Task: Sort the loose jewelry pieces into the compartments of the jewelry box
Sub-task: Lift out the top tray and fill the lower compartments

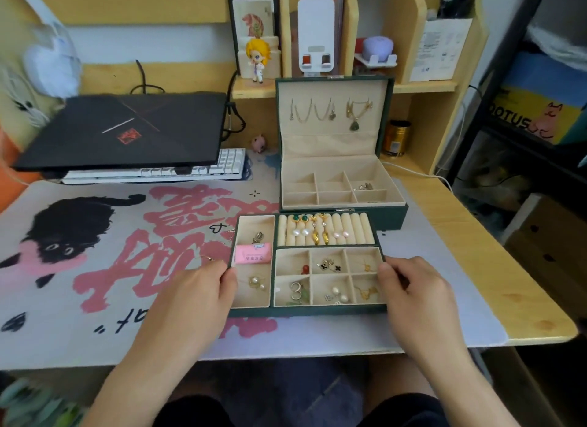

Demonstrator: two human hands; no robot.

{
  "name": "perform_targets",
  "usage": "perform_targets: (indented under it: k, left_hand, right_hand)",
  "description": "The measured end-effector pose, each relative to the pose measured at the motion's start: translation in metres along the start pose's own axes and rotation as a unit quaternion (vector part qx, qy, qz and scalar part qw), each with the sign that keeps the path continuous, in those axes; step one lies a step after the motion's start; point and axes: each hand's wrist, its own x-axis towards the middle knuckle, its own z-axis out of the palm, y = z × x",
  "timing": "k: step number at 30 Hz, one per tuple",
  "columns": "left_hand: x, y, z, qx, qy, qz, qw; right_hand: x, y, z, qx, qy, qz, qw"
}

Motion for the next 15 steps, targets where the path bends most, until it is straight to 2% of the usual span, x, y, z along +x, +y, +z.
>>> perform_targets:
  k: [3, 9, 12, 15]
  left_hand:
    - [0.0, -0.043, -0.032, 0.044, -0.013, -0.048, 0.998]
    - [0.005, -0.155, -0.064, 0.071, 0.002, -0.079, 0.994]
    - [0.011, -0.204, -0.069, 0.062, -0.006, -0.089, 0.994]
    - [0.019, -0.246, -0.071, 0.097, -0.01, -0.108, 0.989]
  right_hand:
    - [-0.003, -0.034, 0.031, 0.025, -0.035, -0.042, 0.998]
    - [-0.003, -0.093, 0.104, 0.032, -0.171, -0.132, 0.976]
    - [0.003, -0.093, 0.121, 0.019, -0.164, -0.14, 0.976]
    - [0.007, -0.085, 0.125, 0.012, -0.147, -0.112, 0.983]
